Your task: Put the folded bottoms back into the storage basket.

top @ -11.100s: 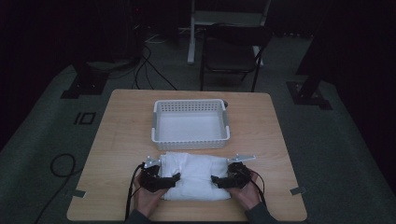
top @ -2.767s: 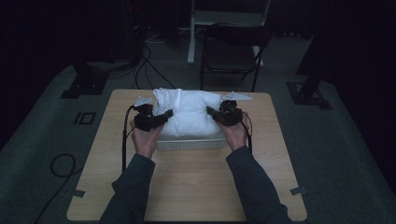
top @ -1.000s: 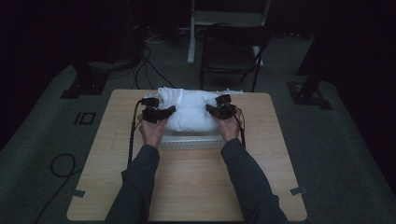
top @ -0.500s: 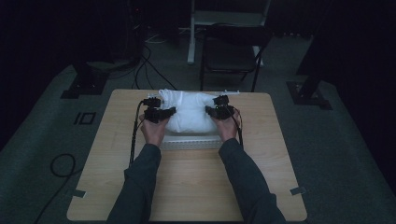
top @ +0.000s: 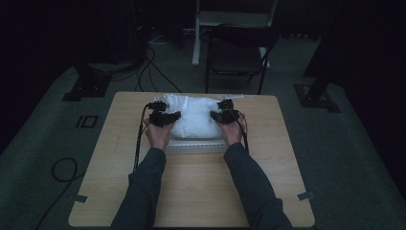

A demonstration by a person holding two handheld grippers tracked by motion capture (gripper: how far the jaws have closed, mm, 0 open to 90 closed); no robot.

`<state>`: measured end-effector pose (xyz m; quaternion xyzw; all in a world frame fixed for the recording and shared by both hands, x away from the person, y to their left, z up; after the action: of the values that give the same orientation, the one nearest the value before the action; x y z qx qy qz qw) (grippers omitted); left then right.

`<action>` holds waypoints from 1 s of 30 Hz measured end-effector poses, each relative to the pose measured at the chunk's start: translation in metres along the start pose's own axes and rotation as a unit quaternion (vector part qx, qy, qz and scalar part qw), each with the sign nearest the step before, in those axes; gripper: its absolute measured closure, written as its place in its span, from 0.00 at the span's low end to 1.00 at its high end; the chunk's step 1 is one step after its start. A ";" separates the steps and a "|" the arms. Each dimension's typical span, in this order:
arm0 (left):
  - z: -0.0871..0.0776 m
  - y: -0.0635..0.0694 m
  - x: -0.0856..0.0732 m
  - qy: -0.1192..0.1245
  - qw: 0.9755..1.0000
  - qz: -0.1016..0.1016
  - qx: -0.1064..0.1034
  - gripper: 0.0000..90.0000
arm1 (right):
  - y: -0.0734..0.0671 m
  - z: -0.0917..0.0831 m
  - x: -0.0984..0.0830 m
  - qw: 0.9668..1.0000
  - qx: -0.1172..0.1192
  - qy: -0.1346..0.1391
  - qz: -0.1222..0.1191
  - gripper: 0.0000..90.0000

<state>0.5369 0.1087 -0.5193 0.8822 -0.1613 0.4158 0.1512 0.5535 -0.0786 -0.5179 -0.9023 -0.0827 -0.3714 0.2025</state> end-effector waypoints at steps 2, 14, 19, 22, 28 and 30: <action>0.001 0.000 -0.001 -0.002 1.000 0.000 -0.001 0.60 | 0.000 0.000 -0.001 1.000 -0.002 -0.001 -0.001 0.82; 0.004 0.002 -0.009 -0.011 1.000 -0.004 -0.003 0.60 | 0.002 0.002 -0.006 1.000 -0.004 -0.006 0.000 0.82; 0.004 0.003 -0.012 -0.014 1.000 -0.003 -0.003 0.60 | 0.003 0.003 -0.010 1.000 -0.005 -0.010 0.001 0.82; 0.003 0.003 -0.012 -0.016 1.000 -0.003 -0.004 0.60 | 0.003 0.002 -0.010 1.000 -0.007 -0.012 -0.001 0.82; -0.001 0.005 -0.015 -0.019 1.000 -0.004 -0.002 0.60 | 0.001 0.000 -0.013 1.000 -0.006 -0.017 -0.005 0.82; -0.002 0.006 -0.016 -0.023 1.000 0.000 0.000 0.60 | 0.001 -0.001 -0.015 1.000 -0.006 -0.020 -0.006 0.82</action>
<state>0.5237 0.1065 -0.5299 0.8914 -0.1644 0.3957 0.1479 0.5428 -0.0800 -0.5277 -0.9102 -0.0896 -0.3550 0.1937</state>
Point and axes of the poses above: each handheld gripper's, and its own axes: z roughly forward along the jaws, x roughly out of its top, y roughly to its right, the point moved 9 cm from there along z, roughly forward along the jaws, and after that the axes turned 12 degrees about z, right-handed, at the moved point
